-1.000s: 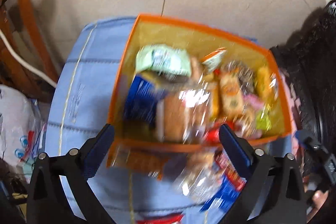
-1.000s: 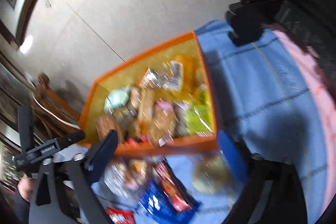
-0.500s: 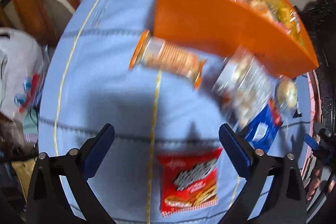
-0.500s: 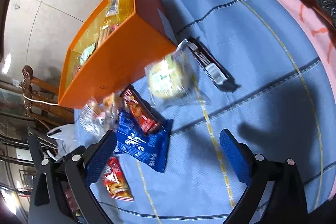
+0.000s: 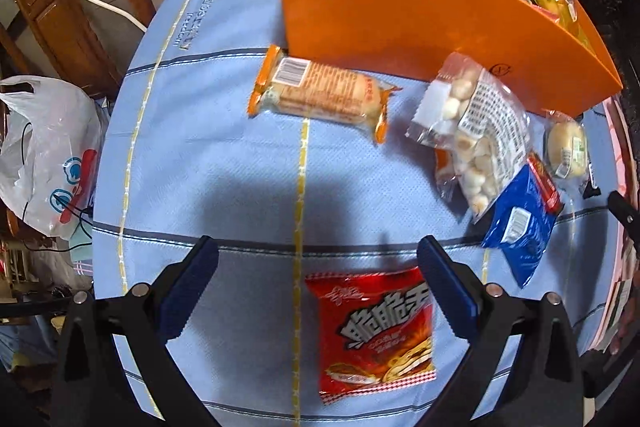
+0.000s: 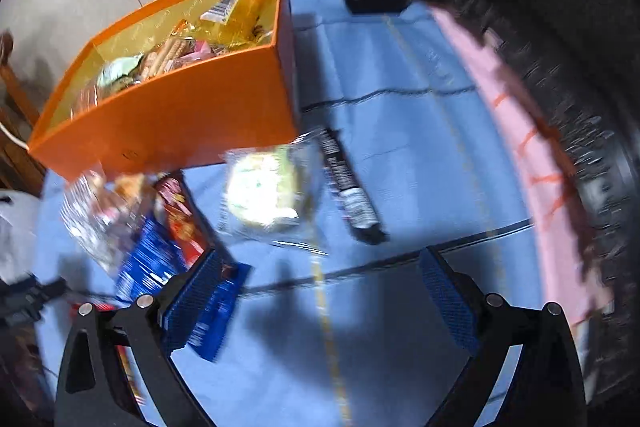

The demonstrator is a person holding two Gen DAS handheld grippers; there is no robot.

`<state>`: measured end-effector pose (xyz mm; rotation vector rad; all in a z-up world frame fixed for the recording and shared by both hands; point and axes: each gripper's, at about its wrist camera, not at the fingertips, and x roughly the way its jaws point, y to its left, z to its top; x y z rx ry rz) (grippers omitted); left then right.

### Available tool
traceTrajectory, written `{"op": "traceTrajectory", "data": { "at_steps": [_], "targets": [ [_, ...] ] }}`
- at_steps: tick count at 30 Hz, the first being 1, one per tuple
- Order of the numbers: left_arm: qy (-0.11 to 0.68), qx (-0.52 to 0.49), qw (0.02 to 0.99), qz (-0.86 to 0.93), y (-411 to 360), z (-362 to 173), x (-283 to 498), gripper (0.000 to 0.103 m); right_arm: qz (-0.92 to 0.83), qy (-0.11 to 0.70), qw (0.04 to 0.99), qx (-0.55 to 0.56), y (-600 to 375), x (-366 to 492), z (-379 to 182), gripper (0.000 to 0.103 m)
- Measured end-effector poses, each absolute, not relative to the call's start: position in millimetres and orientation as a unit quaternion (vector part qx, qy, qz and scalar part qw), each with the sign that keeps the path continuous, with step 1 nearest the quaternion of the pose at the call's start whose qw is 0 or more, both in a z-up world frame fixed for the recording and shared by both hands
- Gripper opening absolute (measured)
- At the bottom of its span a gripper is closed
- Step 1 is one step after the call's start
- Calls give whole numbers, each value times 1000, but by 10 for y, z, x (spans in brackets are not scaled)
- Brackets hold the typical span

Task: Organize snacks
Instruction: 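Move both tools back toward the remaining snack pile, then grasp the clear bag with the round green-labelled cake with the right tool, then grasp the clear bag of white candies with the left tool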

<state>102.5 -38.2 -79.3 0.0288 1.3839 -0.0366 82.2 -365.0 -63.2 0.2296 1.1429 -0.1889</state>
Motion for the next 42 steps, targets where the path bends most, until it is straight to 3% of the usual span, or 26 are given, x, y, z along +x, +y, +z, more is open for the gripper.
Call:
{"op": "traceTrajectory", "data": {
  "at_steps": [5,12,15,18,21,29,34,42],
  "targets": [
    [649,23,760,-17,-425,-869,1052,97,-60,541,825,154,-3574,1103,-739,97],
    [664,14,747,-13,-331,-1027,1083,97,-79,580,802,119,-3392,1484,-1059,94],
    [663,7,748,-11,-292,-1050,1102,97,-89,590,797,94,-3341,1543,-1206,79],
    [662,5,750,-13,-238,-1066,1151,97,-93,593,797,62,-3249,1535,-1219,78],
    [664,1,748,-16,-246,-1077,1193,97,-74,585,805,57,-3242,1473,-1139,55],
    [669,-25,742,-36,-542,-998,1393,97,-5,554,824,119,-3411,707,-802,54],
    [682,-103,723,-30,-598,-995,1687,97,10,567,814,125,-3496,330,-786,54],
    [690,-133,711,-28,-900,-953,1871,98,19,571,809,138,-3497,202,-844,55]
  ]
}}
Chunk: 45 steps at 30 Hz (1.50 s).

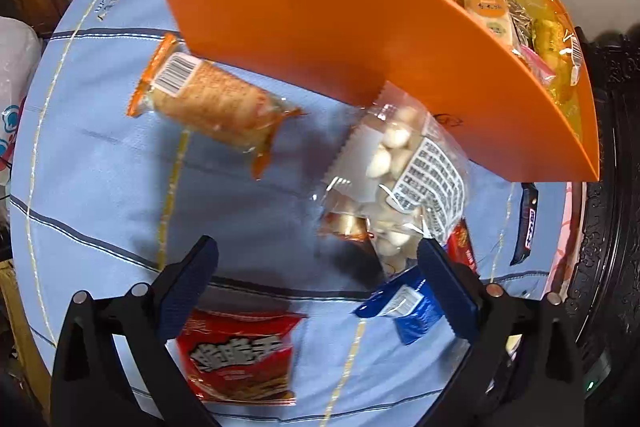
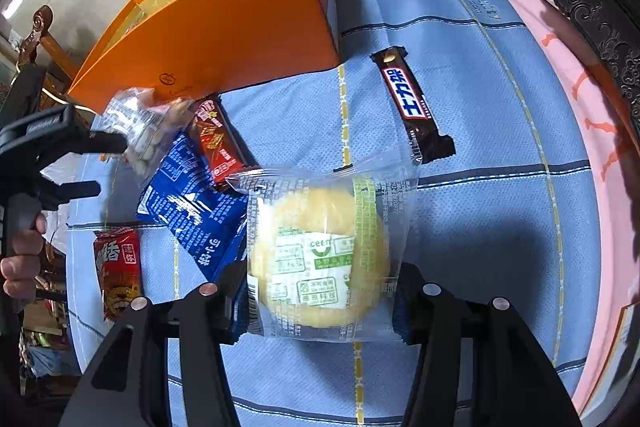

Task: Organize snacks
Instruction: 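Grasp the clear bag of white candies with the left tool, then drop the candy bag into the box with the left tool while the right tool drops the cake bag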

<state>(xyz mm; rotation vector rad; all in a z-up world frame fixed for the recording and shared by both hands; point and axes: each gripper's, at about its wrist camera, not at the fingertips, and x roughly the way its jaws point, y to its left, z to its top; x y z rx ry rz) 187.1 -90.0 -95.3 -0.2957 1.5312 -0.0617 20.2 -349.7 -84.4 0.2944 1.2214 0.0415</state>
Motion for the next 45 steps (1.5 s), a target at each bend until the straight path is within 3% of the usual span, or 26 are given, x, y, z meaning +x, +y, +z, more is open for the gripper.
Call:
{"op": "traceTrajectory", "data": {
  "at_steps": [11,16,28,29,33,36,45],
  "targets": [
    [690,-181,700,-32,-928,-908,1627,98,50,570,810,125,-3454,393,-824,55],
    [679,-264,683,-48,-773,-899,1584,98,57,574,808,122,-3433,422,-855,55],
    [682,-239,690,-33,-1125,-1041,1883,98,66,583,801,119,-3382,422,-928,55],
    [679,-227,697,-32,-1147,-1033,1891,78,65,584,800,119,-3393,412,-932,55],
    [661,-160,731,-55,-1202,-871,1807,40,63,584,800,119,-3413,385,-930,55],
    [654,-143,739,-71,-1118,-749,1636,33,64,580,803,118,-3403,379,-892,55],
    [618,-91,778,-71,-620,-488,1047,32,85,566,814,95,-3172,427,-713,55]
  ]
}}
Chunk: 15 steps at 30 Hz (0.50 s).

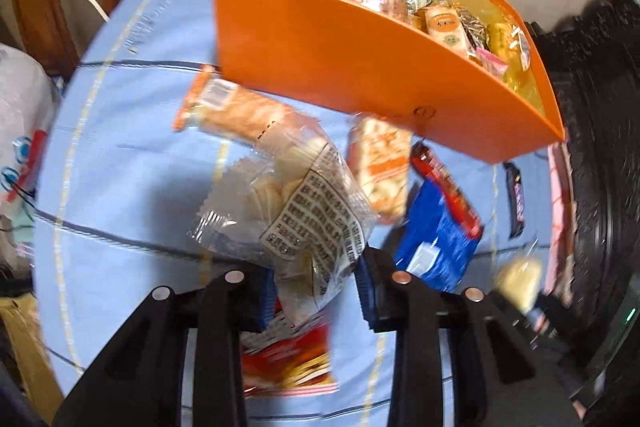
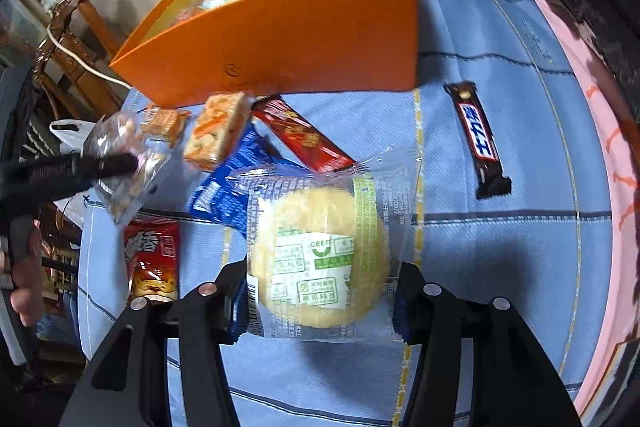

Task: Organize snacks
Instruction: 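Drop the candy bag into the box with the left tool while the right tool drops the cake bag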

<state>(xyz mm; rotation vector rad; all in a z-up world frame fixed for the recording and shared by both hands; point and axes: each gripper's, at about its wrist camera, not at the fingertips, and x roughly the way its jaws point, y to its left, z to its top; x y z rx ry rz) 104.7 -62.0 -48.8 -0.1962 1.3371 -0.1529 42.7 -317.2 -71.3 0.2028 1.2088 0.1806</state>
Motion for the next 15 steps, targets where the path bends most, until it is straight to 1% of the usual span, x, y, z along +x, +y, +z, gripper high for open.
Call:
{"op": "traceTrajectory", "data": {
  "at_steps": [7,15],
  "targets": [
    [589,-71,801,-79,-423,-194,954,31,98,541,831,87,-3110,488,-428,55],
    [539,-84,830,-114,-512,349,1284,32,106,495,858,89,-3210,761,2,55]
  ]
}}
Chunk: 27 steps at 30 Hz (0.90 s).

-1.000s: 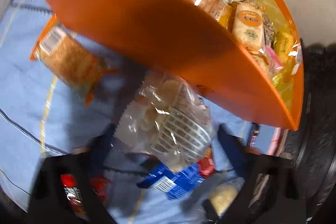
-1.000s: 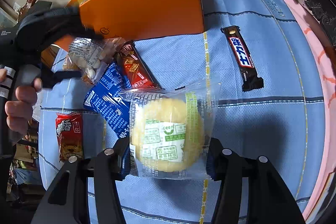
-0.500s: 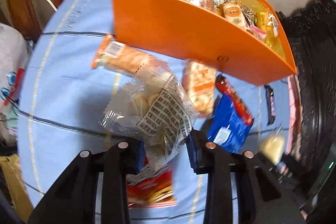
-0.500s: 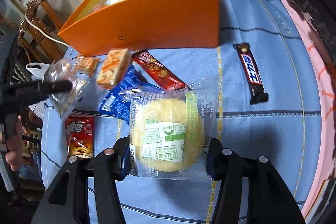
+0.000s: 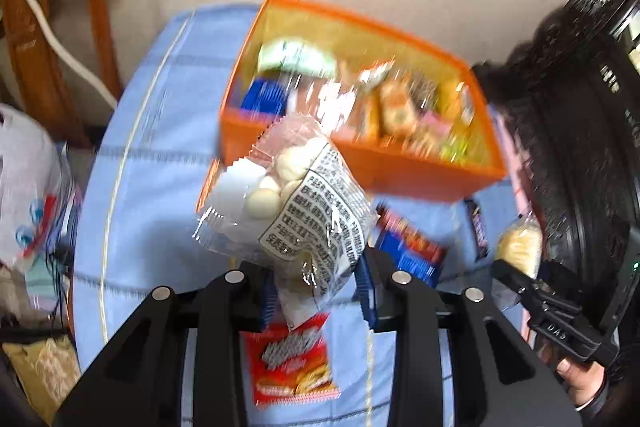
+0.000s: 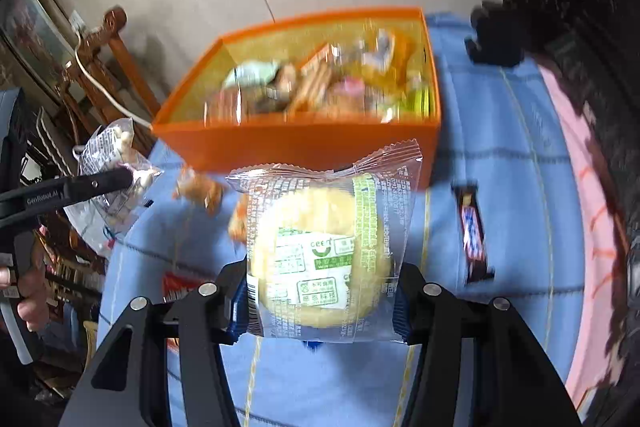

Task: Organize snacks
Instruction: 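Drop the candy bag into the box with the left tool while the right tool drops the cake bag, then move both tools back toward the remaining snack pile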

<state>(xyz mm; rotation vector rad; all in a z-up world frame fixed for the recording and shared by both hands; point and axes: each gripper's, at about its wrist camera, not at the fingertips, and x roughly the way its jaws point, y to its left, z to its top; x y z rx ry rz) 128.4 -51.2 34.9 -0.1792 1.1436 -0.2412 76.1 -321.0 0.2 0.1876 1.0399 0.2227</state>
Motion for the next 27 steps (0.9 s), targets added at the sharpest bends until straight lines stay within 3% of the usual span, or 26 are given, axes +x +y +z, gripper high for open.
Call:
{"op": "traceTrajectory", "data": {
  "at_steps": [7,9,10,11,12,16,24,27],
  "targets": [
    [504,-72,850,-136,-883,711,2188,32,98,440,890,74,-3194,1608,436,55],
    [524,-69,840,-126,-1003,618,2532,37,86,445,889,64,-3176,1922,412,56],
    [532,-71,836,-117,-1022,568,2635,42,74,461,883,54,-3164,2114,337,56],
    [544,-67,832,-85,-1023,504,2728,69,60,471,879,48,-3168,2205,286,56],
    [547,-63,833,-47,-995,473,2752,89,33,478,877,42,-3186,2254,246,57],
    [529,-51,846,-47,-907,420,2599,91,28,458,887,46,-3287,2044,193,65],
    [569,-93,816,-40,-534,66,2099,91,7,434,895,104,-3639,1652,177,66],
    [579,-86,810,-32,-427,-53,1810,91,-1,424,897,124,-3743,1495,221,72]
  ]
}}
